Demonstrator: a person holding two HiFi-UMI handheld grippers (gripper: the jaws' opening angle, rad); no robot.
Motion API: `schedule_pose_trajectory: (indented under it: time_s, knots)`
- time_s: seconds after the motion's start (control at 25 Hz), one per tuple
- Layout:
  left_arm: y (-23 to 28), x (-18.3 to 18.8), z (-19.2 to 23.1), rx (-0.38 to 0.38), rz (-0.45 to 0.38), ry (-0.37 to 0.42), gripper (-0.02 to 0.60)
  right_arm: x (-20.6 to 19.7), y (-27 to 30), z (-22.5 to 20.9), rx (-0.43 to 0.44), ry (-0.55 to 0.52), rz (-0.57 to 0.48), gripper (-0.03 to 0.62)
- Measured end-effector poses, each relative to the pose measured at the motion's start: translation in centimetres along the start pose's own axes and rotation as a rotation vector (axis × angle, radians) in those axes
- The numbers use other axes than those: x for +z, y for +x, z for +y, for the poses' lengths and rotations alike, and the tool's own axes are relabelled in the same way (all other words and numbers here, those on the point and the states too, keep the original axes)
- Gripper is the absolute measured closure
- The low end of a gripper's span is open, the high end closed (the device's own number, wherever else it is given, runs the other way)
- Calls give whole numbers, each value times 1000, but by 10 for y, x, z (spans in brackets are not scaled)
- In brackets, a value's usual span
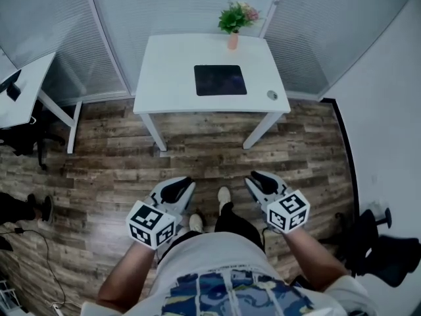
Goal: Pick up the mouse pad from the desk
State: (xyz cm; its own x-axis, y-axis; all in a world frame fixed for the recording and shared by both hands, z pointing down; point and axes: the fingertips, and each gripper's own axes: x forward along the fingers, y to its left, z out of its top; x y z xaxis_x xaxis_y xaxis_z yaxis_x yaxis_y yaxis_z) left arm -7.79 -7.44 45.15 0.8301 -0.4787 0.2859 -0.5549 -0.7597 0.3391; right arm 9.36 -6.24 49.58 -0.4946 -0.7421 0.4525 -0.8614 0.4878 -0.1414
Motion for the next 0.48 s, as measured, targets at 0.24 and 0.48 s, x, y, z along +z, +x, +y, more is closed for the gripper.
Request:
schedule_pose_trajectory:
  time_s: [0.24, 0.48]
  knots:
    - [21, 16, 33, 32, -6, -14, 551, 16, 47, -48, 1, -20, 16, 490]
    - [52, 32, 70, 88, -3, -17, 551, 37, 100, -107, 6, -59, 18, 482]
